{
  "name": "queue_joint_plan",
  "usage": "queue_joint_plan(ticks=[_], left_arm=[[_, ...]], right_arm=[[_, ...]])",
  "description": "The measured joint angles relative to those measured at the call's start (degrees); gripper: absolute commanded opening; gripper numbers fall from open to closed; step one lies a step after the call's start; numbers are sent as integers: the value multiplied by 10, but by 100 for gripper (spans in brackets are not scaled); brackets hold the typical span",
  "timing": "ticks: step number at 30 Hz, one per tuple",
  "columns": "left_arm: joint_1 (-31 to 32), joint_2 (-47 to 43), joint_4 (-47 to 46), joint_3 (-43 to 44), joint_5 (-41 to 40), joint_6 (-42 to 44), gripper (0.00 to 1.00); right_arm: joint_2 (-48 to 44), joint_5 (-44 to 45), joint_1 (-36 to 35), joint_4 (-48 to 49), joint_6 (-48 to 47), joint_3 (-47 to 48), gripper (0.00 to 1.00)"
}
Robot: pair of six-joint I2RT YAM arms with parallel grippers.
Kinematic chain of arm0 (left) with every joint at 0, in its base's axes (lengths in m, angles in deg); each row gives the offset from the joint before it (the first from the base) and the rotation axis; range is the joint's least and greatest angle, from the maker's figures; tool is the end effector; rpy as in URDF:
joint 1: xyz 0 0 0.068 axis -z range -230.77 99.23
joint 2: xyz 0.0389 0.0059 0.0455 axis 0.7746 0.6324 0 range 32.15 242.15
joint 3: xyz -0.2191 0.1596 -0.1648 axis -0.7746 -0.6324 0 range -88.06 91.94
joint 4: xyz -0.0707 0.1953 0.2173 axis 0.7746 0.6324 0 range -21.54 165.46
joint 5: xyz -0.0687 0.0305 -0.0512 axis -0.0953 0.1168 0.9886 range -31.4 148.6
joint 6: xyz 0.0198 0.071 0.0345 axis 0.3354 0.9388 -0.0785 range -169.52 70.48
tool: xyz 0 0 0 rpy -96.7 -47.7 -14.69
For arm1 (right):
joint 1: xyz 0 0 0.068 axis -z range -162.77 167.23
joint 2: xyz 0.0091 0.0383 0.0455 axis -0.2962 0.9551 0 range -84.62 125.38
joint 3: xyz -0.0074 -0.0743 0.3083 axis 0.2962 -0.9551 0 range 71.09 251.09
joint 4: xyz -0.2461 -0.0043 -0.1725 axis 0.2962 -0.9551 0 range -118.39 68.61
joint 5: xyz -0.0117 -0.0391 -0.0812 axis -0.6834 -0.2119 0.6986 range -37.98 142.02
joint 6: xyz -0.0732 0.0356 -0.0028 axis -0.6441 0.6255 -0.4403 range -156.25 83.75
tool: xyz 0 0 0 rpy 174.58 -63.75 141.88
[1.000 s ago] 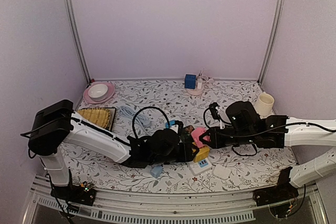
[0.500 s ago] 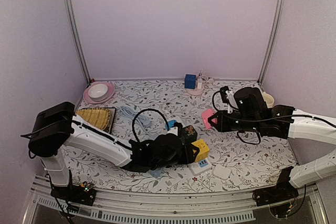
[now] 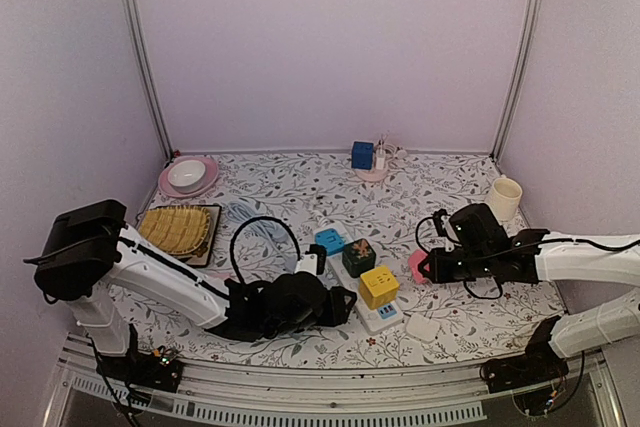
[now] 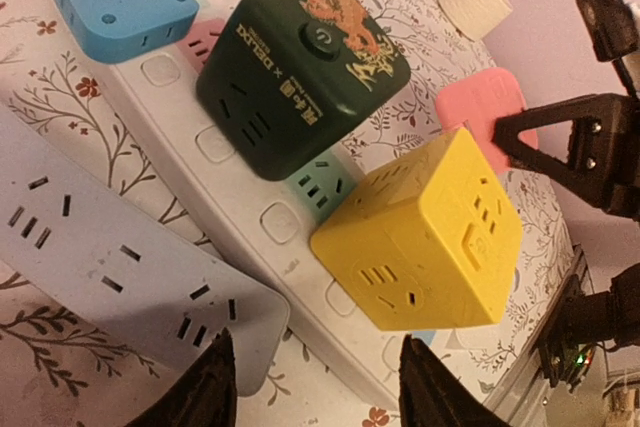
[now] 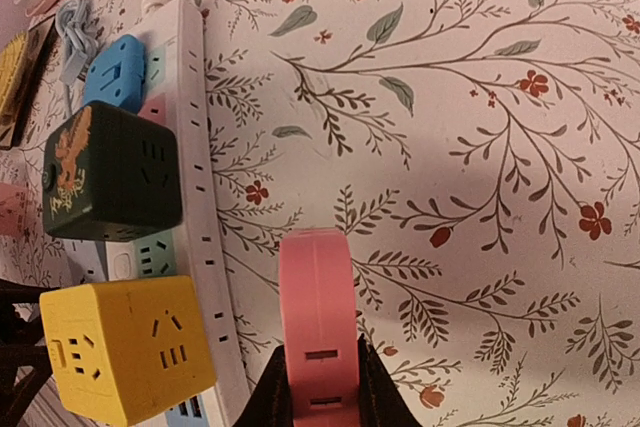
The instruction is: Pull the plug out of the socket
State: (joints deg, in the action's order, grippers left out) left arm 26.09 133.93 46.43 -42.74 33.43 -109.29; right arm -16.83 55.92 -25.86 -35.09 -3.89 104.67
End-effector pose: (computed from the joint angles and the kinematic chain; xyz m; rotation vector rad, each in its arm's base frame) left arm 0.1212 -0.3879 0.1331 0.0723 2.2538 -0.9118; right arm 0.2007 0.1812 0.1815 -0.1989 2.4641 0.5154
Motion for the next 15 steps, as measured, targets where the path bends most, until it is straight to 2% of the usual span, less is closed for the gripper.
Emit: queue_joint_plan(ticks=[6,9,15], left_arm=[[0,0,-9,0,-2,0,56],[0,0,-12,0,-2,0,56],[0,0,-13,0,-5,0,56]], right_arm=[[8,-23,9,27,2,-38,7],[15,-24,18,34,2,-47,17],[15,-23,24,39,4,-54,47]])
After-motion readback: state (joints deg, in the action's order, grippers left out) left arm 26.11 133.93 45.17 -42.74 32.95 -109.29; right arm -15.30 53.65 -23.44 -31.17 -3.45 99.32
